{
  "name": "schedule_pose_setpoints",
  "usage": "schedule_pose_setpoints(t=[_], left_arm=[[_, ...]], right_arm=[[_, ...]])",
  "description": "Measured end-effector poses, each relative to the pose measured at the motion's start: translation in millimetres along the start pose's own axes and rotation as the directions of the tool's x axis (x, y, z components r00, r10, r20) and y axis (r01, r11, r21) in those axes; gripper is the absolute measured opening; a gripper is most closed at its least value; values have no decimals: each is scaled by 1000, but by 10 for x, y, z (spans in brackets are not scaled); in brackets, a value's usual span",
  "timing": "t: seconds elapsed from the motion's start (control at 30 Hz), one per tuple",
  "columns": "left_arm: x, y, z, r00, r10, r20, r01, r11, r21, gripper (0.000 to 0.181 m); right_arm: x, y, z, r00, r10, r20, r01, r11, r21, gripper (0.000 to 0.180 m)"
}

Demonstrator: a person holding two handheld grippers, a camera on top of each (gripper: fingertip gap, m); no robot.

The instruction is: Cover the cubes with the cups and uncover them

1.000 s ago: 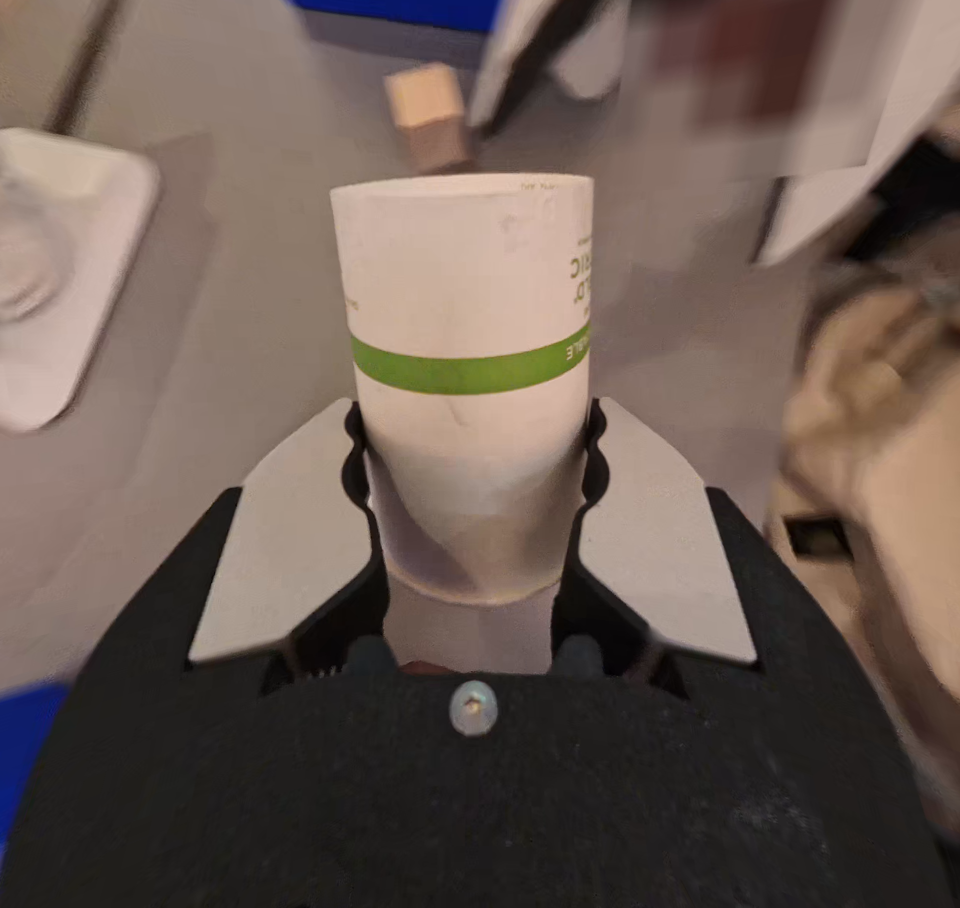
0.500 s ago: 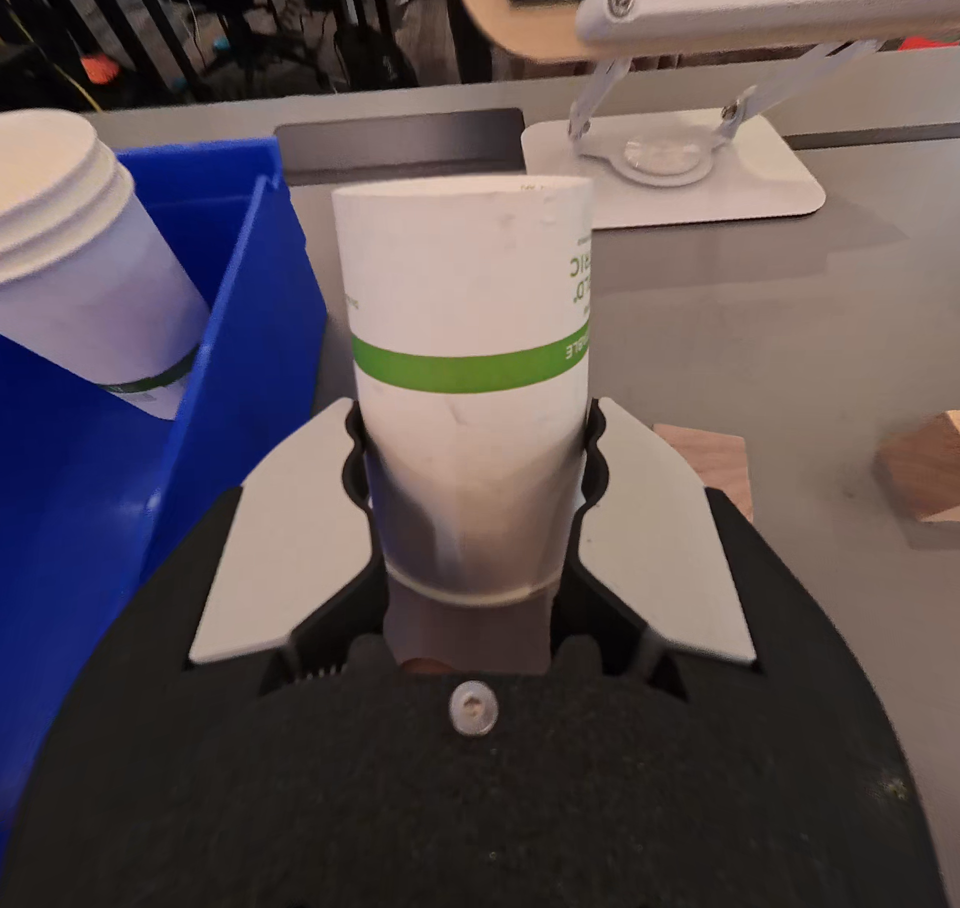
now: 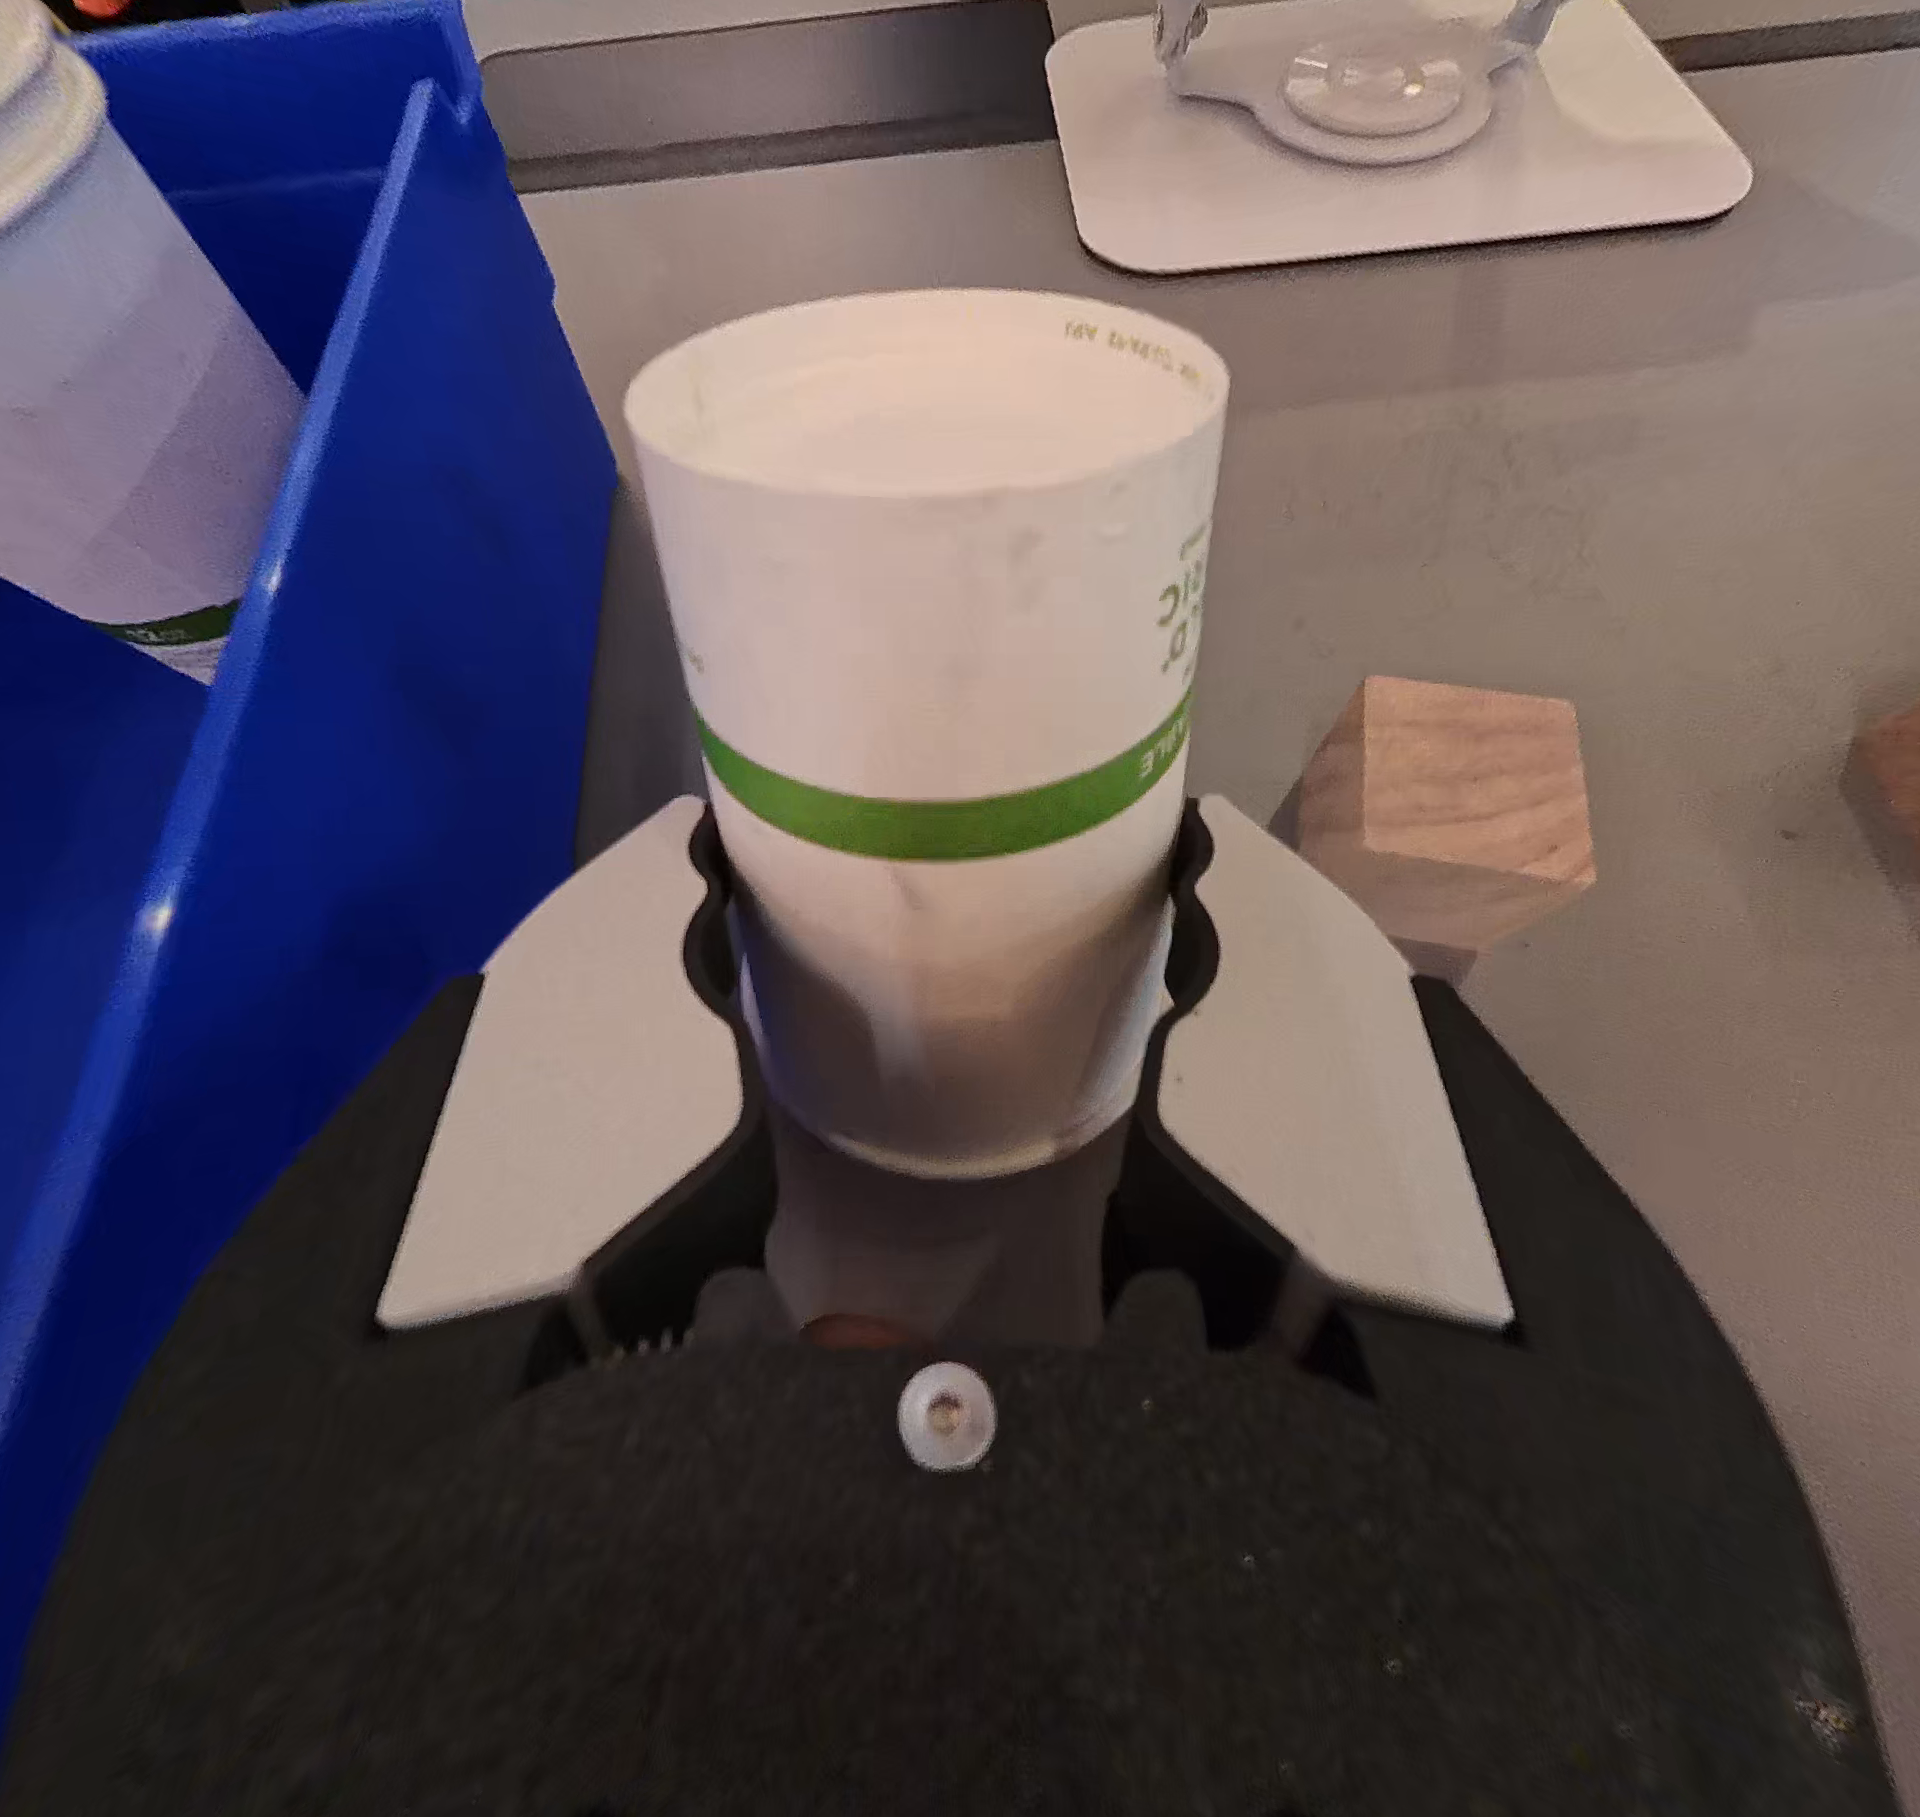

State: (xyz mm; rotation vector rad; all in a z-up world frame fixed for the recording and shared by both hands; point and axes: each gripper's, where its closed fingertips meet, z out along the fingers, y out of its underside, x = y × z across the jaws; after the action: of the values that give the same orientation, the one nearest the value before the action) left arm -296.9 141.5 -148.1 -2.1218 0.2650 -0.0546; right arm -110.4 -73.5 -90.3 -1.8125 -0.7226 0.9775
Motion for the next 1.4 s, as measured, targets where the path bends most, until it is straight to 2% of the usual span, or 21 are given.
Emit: schedule_pose_setpoints(t=[0.17,0.43,0.5,0.63,0.7,0.73,0.8,0.83,0.9,0.93,1.0,1.13,1.23,1.3,1.4], left_arm=[[-11,158,10,1000,-10,-17,10,999,-39,82],[-18,174,-15,999,-27,-27,26,999,-24,83],[22,148,-102,999,-24,-39,23,1000,-3,90],[133,80,-694,997,23,-72,-17,996,84,96],[322,202,-1108,981,46,-187,-30,996,87,83],[479,329,-1307,955,82,-285,-70,996,51,71],[708,506,-1665,877,147,-457,-163,987,4,76],[748,536,-1810,828,208,-520,-240,971,7,71],[585,418,-1922,773,337,-538,-382,924,30,71],[408,259,-1894,767,398,-504,-435,899,49,62],[13,-115,-1746,750,495,-439,-526,849,58,57],[-987,-863,-1047,760,612,-219,-639,765,-79,45],[-1300,-1024,-568,778,548,-307,-617,757,-213,43],[-1384,-1021,-378,771,517,-372,-623,735,-268,40],[-1547,-940,-169,752,533,-388,-655,671,-348,37]], right_arm=[[-22,36,22,1000,9,13,-8,1000,-15,73],[-28,63,23,1000,15,28,-14,999,-29,73],[-18,70,17,1000,12,24,-11,999,-33,73],[1,77,-19,1000,6,15,-6,999,-33,73],[19,84,-41,1000,1,7,-1,999,-34,73],[27,89,-47,1000,-1,4,1,999,-37,73],[46,101,-47,1000,0,1,0,999,-44,73],[52,112,-42,1000,2,1,-2,999,-48,73],[49,141,-23,1000,6,9,-6,998,-60,73],[45,161,-13,1000,5,10,-4,998,-69,73],[26,194,-1,1000,-12,11,13,996,-86,73],[26,221,12,999,-41,5,41,994,-105,72],[53,231,6,1000,-19,13,20,994,-105,70],[78,228,-6,1000,-13,12,14,995,-104,70],[102,216,-21,1000,-8,11,9,995,-99,69]])
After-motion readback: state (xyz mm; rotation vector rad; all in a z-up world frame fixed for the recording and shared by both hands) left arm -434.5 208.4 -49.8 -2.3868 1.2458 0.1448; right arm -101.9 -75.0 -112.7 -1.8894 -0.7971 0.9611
